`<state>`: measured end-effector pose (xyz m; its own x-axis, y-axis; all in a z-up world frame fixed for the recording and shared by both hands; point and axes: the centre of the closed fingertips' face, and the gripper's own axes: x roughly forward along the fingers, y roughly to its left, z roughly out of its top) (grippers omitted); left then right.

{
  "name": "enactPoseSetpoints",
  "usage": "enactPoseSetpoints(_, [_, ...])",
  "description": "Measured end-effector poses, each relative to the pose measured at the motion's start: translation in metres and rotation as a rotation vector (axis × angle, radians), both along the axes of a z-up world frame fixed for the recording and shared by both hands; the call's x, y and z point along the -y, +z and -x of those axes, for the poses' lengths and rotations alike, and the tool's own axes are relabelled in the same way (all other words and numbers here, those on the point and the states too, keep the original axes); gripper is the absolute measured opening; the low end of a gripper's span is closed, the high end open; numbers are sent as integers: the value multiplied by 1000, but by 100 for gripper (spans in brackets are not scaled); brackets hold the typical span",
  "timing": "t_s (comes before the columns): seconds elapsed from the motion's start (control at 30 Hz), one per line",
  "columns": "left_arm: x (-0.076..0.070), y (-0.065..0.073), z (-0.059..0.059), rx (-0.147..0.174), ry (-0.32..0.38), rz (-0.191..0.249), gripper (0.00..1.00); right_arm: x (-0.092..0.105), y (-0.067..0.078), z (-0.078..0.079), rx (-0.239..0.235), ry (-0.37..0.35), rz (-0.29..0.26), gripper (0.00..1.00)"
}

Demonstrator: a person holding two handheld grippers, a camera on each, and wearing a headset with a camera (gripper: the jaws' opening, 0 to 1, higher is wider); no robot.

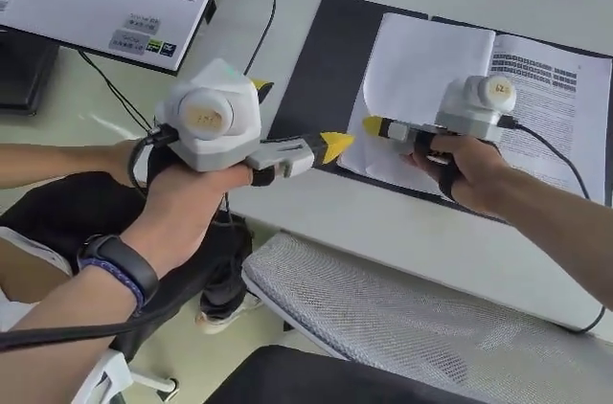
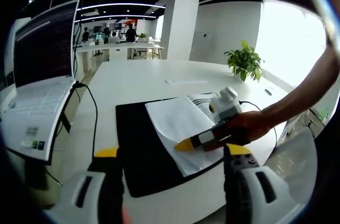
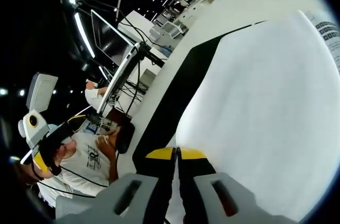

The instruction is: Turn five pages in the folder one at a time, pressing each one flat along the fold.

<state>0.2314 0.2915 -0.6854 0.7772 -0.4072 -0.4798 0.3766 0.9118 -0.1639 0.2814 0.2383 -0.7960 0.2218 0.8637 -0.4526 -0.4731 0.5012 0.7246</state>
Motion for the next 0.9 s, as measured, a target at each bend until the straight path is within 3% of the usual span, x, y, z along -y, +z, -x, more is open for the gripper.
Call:
enactPoseSetpoints(0.1, [2, 0, 0, 0, -5, 2, 76, -3, 6, 5, 0, 6, -4, 5])
enactPoseSetpoints(0.4, [14, 0, -11, 7, -29, -5, 74, -2, 11, 0, 10, 18, -28, 16])
enactPoseSetpoints(0.53, [19, -2, -18, 11, -47, -8, 72, 6, 23, -3, 33, 14, -56, 20])
enactPoseSetpoints(0.73, [35, -5, -26, 11, -75, -8, 66, 25, 42, -13, 86, -8, -80, 17])
enactPoseSetpoints(0.9, [50, -15, -34, 8, -111, -15, 56, 48, 57, -24, 129, -40, -85, 13])
